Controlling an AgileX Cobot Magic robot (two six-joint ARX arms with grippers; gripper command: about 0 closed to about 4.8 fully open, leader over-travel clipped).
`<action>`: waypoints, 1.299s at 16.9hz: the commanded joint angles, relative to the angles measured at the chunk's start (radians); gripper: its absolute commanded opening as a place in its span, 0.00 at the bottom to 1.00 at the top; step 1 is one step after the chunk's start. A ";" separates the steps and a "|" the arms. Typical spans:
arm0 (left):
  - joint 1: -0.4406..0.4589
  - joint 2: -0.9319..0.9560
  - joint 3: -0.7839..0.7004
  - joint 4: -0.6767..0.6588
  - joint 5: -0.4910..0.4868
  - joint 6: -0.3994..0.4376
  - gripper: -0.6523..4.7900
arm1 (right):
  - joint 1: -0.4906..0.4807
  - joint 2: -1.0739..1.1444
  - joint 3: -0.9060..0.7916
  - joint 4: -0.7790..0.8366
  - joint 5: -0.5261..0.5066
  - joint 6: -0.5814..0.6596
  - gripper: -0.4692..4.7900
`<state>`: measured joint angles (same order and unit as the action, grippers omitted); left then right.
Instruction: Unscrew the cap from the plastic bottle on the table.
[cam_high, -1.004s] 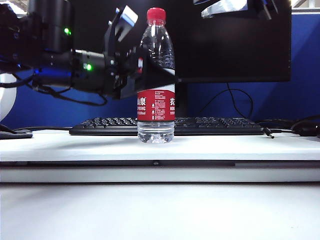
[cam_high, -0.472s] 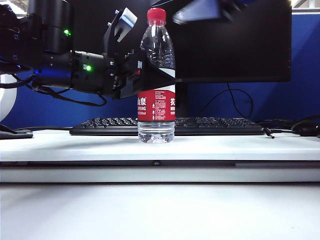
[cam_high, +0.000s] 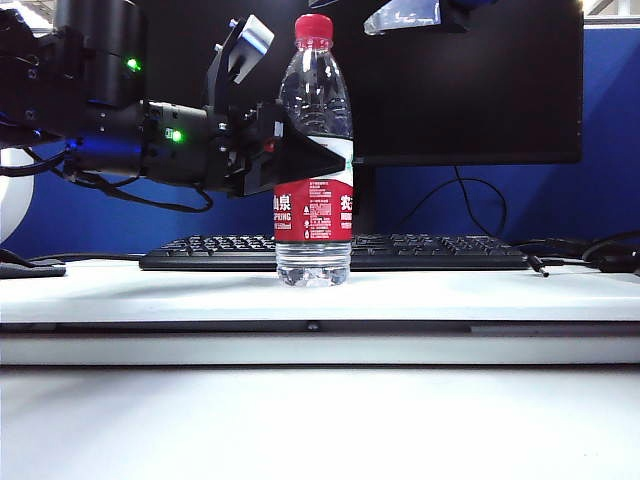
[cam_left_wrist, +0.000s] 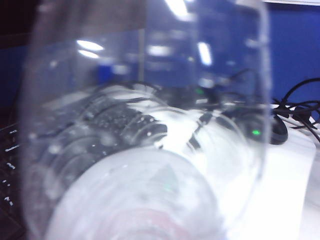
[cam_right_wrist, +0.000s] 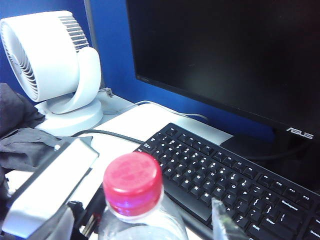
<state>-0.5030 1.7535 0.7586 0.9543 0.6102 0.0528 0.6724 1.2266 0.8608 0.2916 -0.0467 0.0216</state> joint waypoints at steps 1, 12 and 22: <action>-0.002 0.000 0.006 0.013 0.008 -0.001 0.60 | 0.002 0.017 0.003 0.047 -0.033 0.014 0.77; -0.002 0.000 0.006 0.012 0.023 -0.009 0.60 | 0.028 0.143 0.037 0.201 -0.038 0.041 0.54; -0.002 0.000 0.006 0.013 0.022 -0.008 0.60 | 0.026 0.181 0.075 0.146 -0.011 0.041 0.38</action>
<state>-0.5037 1.7535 0.7586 0.9535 0.6281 0.0483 0.6968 1.4090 0.9318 0.4458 -0.0509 0.0521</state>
